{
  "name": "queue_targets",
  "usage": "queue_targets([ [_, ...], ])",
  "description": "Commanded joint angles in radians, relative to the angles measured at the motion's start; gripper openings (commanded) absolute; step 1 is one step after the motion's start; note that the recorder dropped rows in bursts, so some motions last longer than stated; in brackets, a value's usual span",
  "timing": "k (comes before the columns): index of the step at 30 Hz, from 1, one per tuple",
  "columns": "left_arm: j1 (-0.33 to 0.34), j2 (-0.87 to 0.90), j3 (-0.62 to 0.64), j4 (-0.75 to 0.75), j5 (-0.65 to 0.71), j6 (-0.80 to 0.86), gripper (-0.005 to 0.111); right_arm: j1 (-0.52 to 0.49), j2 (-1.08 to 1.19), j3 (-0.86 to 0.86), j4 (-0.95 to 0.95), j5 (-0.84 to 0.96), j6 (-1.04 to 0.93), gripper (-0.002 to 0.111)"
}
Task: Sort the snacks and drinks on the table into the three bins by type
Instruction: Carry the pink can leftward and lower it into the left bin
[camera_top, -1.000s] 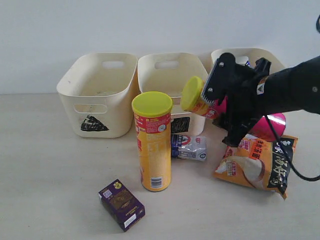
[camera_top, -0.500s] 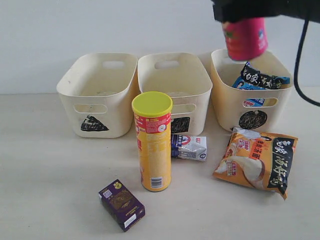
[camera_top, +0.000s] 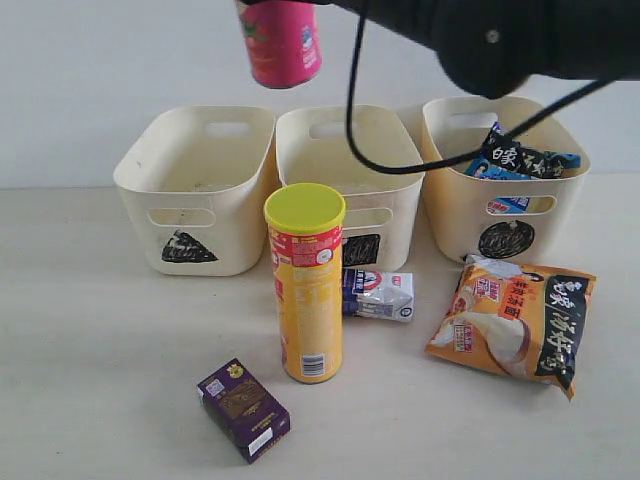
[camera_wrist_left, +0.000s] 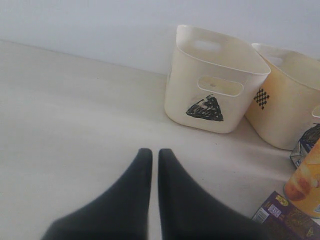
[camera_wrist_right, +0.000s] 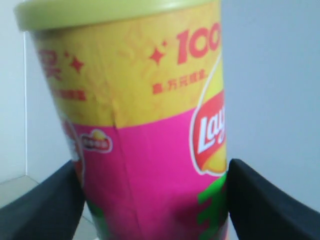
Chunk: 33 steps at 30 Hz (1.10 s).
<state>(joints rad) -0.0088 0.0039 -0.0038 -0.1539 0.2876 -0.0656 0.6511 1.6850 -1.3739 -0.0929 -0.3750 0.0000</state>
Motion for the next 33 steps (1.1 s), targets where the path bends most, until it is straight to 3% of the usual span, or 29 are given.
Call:
queue_targets([
  [1, -0.001, -0.004, 0.004, 0.005, 0.0, -0.005, 0.004, 0.02, 0.111, -0.125, 0.006, -0.024, 0.0, 0.0],
  [22, -0.001, -0.004, 0.004, 0.005, 0.0, -0.005, 0.004, 0.035, 0.529, -0.433, 0.006, -0.057, 0.219, 0.0],
  [24, -0.001, -0.004, 0.004, 0.005, 0.0, -0.005, 0.004, 0.039, 0.542, -0.433, 0.006, -0.048, 0.217, 0.012],
  [28, -0.001, -0.004, 0.004, 0.005, 0.0, -0.005, 0.004, 0.039, 0.551, -0.433, 0.006, -0.016, 0.219, 0.075],
  [33, -0.001, -0.004, 0.004, 0.005, 0.0, -0.005, 0.004, 0.039, 0.535, -0.433, 0.006, 0.002, 0.217, 0.079],
])
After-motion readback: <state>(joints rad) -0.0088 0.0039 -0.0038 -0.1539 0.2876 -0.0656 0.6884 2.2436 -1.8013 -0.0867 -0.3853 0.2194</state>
